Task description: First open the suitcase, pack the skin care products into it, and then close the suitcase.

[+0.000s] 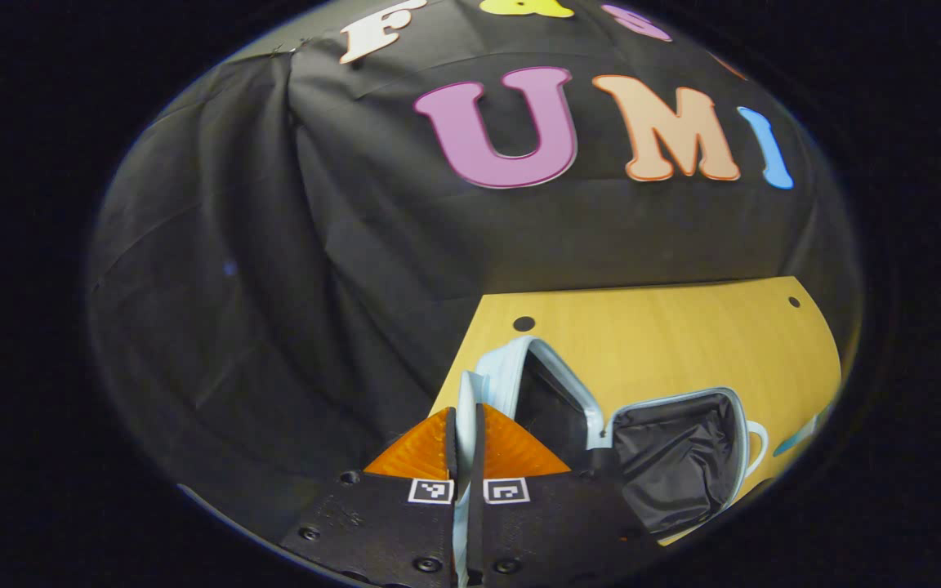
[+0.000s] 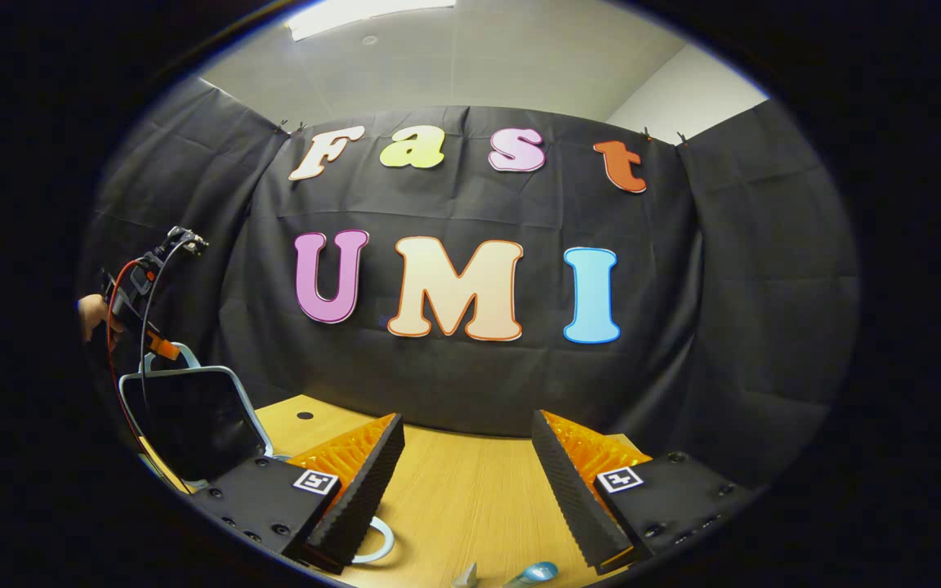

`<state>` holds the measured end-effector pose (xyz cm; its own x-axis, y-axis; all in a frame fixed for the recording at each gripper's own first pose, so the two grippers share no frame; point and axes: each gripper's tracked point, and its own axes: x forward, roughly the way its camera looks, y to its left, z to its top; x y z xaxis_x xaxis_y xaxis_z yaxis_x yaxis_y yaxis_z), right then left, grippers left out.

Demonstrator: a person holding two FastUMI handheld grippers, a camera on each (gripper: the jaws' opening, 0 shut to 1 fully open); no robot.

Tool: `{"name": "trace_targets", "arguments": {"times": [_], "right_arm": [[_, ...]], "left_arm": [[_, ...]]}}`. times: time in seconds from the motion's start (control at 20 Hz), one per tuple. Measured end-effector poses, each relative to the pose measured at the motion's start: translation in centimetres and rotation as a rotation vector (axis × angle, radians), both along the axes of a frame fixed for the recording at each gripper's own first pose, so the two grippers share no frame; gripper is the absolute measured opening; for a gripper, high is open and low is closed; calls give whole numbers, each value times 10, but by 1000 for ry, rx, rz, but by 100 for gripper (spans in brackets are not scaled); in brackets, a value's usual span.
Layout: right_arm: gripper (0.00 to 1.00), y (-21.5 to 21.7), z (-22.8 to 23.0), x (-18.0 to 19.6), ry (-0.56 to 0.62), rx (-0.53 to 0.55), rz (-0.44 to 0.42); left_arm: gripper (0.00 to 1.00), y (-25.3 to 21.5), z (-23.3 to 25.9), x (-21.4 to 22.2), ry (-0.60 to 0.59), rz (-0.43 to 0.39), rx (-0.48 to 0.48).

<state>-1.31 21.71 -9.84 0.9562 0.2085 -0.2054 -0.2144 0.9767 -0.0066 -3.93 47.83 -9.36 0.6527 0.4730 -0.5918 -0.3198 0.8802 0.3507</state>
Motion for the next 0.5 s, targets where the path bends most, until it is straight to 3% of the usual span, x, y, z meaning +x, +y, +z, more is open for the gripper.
{"name": "trace_targets", "arguments": {"times": [0.5], "right_arm": [[99,22,-11,-1,39,-32,20]], "left_arm": [[0,76,-75,-29,76,168,-67]]}}
